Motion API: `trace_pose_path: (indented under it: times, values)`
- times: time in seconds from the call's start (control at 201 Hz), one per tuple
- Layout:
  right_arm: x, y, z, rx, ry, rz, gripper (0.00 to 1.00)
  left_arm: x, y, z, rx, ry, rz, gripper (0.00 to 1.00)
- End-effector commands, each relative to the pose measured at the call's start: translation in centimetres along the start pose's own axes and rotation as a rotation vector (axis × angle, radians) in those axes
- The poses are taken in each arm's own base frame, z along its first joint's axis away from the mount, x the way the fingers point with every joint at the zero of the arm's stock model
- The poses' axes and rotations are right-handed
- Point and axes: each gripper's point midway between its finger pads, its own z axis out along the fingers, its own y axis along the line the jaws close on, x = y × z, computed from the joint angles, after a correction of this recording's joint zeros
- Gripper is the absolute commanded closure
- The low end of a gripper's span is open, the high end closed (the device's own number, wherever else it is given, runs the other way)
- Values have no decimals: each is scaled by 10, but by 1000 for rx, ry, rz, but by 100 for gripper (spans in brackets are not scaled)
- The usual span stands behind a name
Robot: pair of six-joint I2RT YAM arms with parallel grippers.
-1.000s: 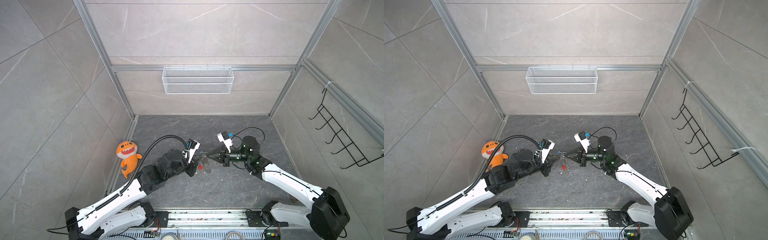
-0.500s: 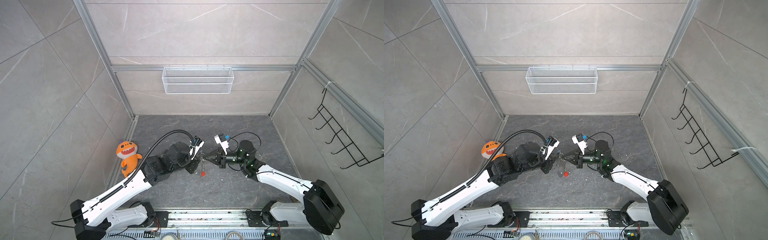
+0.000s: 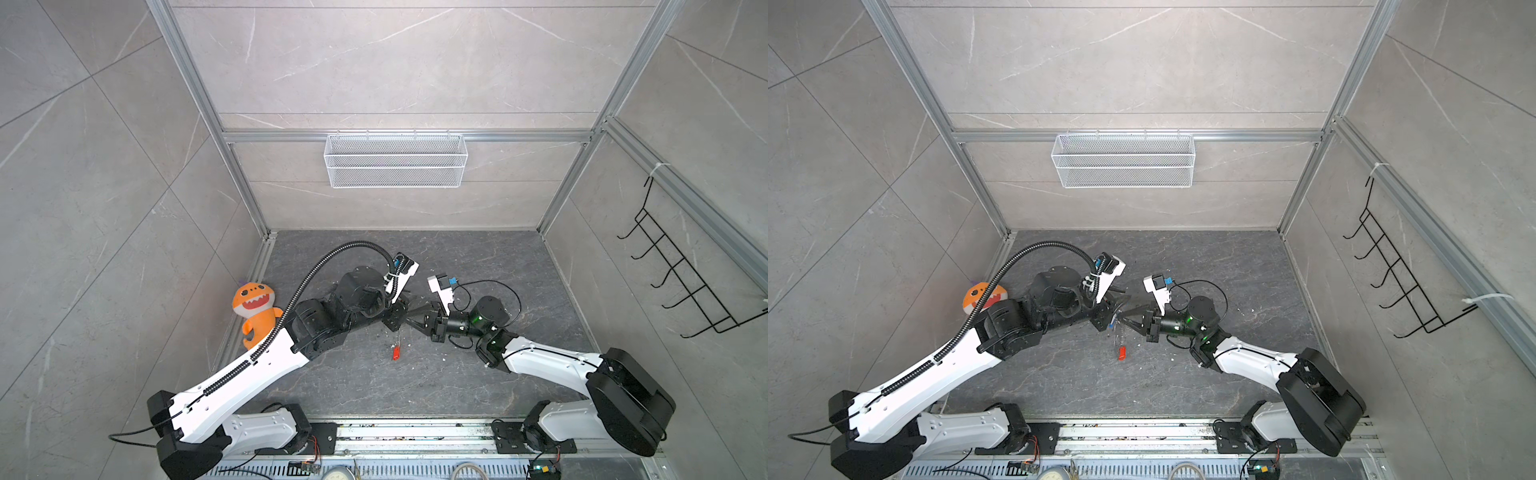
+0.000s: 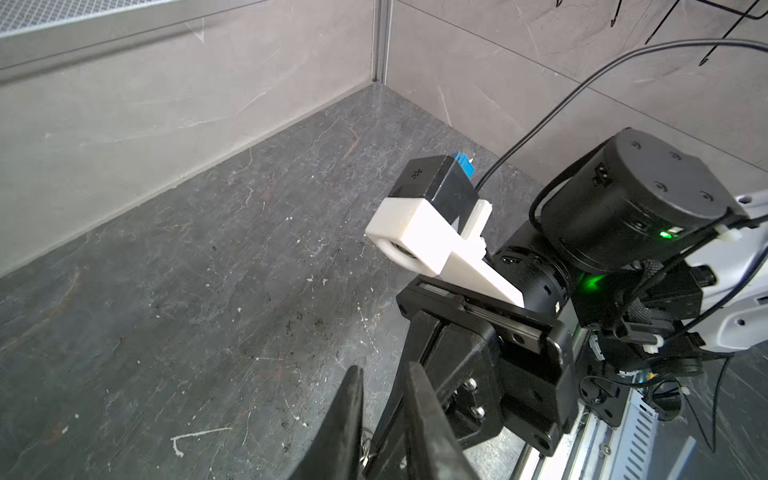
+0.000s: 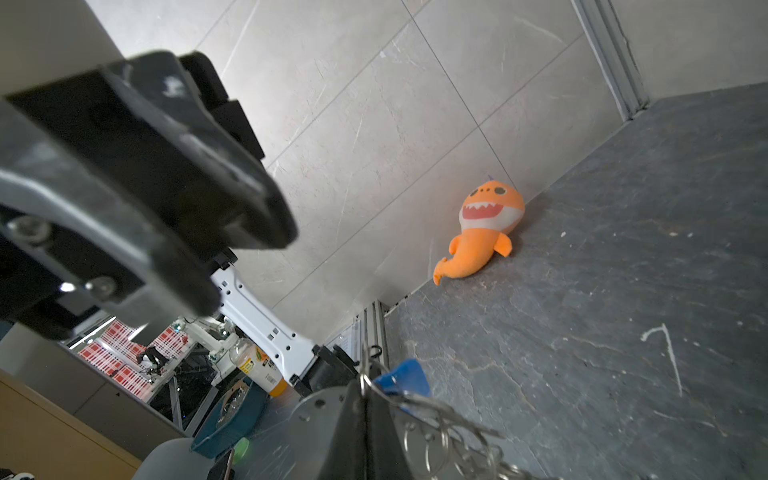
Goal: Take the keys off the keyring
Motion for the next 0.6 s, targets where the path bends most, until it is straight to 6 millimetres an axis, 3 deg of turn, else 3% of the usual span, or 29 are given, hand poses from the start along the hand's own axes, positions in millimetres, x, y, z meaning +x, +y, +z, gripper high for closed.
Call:
trace_pose_path:
  times: [0.0, 0.179, 0.319, 0.593]
  values:
    - [-24, 16, -1, -60, -118, -44, 100, -27, -1, -12, 4, -79, -33, 70]
    - [-34, 23, -1, -81, -151, -61, 100, -40, 6, -44, -23, -210, -85, 61]
    - [-36, 27, -3, -69, -148, -78, 100, -27, 12, -60, -28, -248, -109, 61]
    - [-39, 35, -10, -43, -149, -108, 100, 3, 19, -56, 166, -222, -289, 60]
